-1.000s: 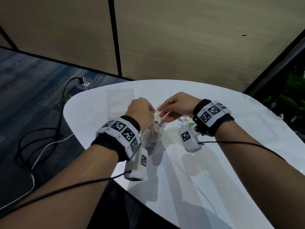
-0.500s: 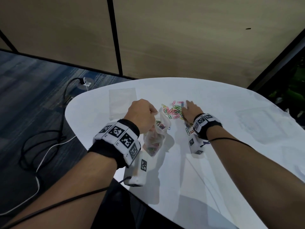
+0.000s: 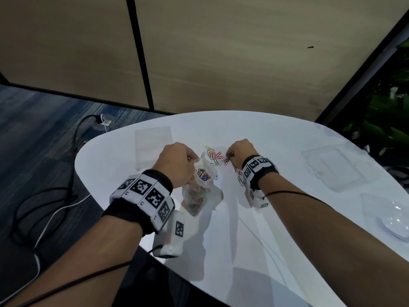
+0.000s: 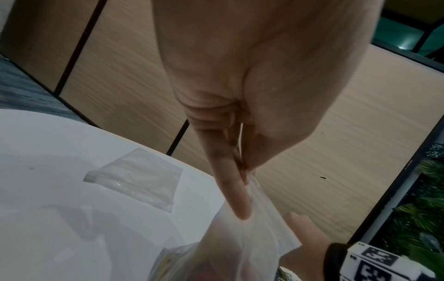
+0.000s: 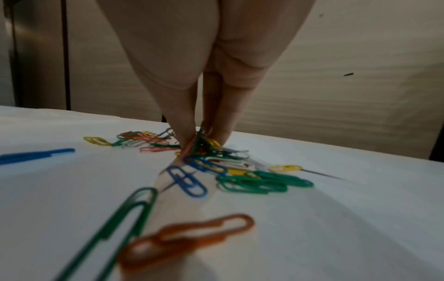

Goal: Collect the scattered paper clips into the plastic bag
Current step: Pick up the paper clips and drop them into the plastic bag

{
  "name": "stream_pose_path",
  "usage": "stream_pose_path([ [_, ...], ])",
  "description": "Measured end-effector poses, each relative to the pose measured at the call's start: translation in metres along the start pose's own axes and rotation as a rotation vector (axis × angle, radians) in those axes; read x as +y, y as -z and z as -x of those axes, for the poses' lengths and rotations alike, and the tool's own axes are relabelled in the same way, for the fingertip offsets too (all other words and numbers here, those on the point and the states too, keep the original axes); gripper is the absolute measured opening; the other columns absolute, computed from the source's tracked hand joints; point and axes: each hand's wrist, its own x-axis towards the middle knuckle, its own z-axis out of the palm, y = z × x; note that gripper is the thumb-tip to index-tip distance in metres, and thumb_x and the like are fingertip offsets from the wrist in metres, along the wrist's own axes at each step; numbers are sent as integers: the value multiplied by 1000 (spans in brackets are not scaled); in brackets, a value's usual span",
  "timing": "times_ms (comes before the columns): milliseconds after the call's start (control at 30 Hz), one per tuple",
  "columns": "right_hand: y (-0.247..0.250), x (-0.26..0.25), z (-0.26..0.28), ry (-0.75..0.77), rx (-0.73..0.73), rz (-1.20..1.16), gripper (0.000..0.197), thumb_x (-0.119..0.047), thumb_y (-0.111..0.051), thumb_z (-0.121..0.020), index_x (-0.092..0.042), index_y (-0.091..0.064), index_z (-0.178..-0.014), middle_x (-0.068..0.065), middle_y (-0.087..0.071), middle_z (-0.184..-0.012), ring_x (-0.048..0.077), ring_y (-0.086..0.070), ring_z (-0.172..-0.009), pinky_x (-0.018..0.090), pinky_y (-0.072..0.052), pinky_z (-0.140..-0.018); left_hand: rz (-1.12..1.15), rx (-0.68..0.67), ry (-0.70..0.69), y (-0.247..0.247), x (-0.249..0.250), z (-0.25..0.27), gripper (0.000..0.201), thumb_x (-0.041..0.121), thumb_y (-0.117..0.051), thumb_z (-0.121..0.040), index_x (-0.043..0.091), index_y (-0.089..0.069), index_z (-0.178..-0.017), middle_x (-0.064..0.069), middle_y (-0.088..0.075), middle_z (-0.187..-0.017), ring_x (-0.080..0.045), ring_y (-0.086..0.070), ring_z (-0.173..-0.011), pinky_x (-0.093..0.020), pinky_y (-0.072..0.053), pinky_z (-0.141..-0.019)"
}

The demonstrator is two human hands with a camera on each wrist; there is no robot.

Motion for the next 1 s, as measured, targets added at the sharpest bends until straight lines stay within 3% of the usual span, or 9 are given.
stream_pose_path([
  [133,7,17,13,-205,88,-389,8,-13,-75,-79,-16,-81,-85,3,-76,-85,17,-71,-82,26,-57,-84,-9,5,-2,1,-2,0,23,4,-52,-98,5,-74,-107,-19,-74,-94,-30,-76,-68,-41,-64,-73],
  [233,26,23,24,-315,28,-953,12,-9,-81,-74,-9,-79,-86,12,-76,-92,21,-71,-84,29,-58,-86,-12,8,7,1,-3,-1,23,4,-53,-97,6,-74,-107,-17,-74,-96,-29,-76,-68,-41,-65,-73],
  [300,48,14,33,-263,-102,-1384,20,2,-75,-78,5,-73,-97,24,-71,-103,28,-69,-89,29,-59,-82,-19,13,4,1,-4,-3,23,4,-53,-97,6,-74,-106,-17,-74,-98,-28,-76,-70,-41,-64,-74],
  [367,74,-3,41,-152,-215,-1537,21,6,-69,-82,7,-69,-102,21,-71,-102,23,-71,-88,23,-59,-76,-15,15,3,1,-5,-4,24,4,-53,-97,6,-75,-106,-16,-74,-98,-29,-76,-73,-41,-64,-76],
  [500,105,-39,52,15,-451,-1502,21,4,-64,-86,3,-67,-107,14,-72,-96,17,-71,-85,23,-58,-80,2,32,15,0,-6,-6,25,2,-53,-95,8,-77,-102,-15,-76,-95,-30,-76,-77,-42,-64,-77],
  [633,101,-68,65,110,-622,-1130,17,0,-72,-82,-2,-74,-98,12,-75,-91,16,-71,-81,25,-58,-81,42,54,32,0,-7,-7,25,2,-54,-93,7,-77,-101,-17,-75,-94,-32,-75,-81,-43,-63,-81],
  [833,87,-97,74,206,-294,-582,11,-18,-77,-80,-16,-79,-91,0,-77,-84,12,-72,-77,22,-57,-71,38,74,51,3,-10,-10,22,1,-56,-91,4,-78,-92,-18,-75,-88,-36,-74,-83,-45,-62,-80],
  [933,91,-103,74,333,-351,-327,17,-22,-65,-88,-26,-77,-99,-10,-74,-89,7,-68,-80,26,-55,-83,51,89,65,8,-12,-8,24,2,-53,-94,7,-77,-97,-16,-76,-91,-33,-75,-82,-43,-63,-80],
  [1000,95,-100,70,314,-436,-529,22,-9,-59,-90,-19,-77,-97,-3,-76,-92,11,-72,-78,30,-59,-80,57,94,68,13,-13,-6,24,3,-52,-96,5,-76,-100,-17,-76,-89,-31,-76,-77,-42,-63,-78],
])
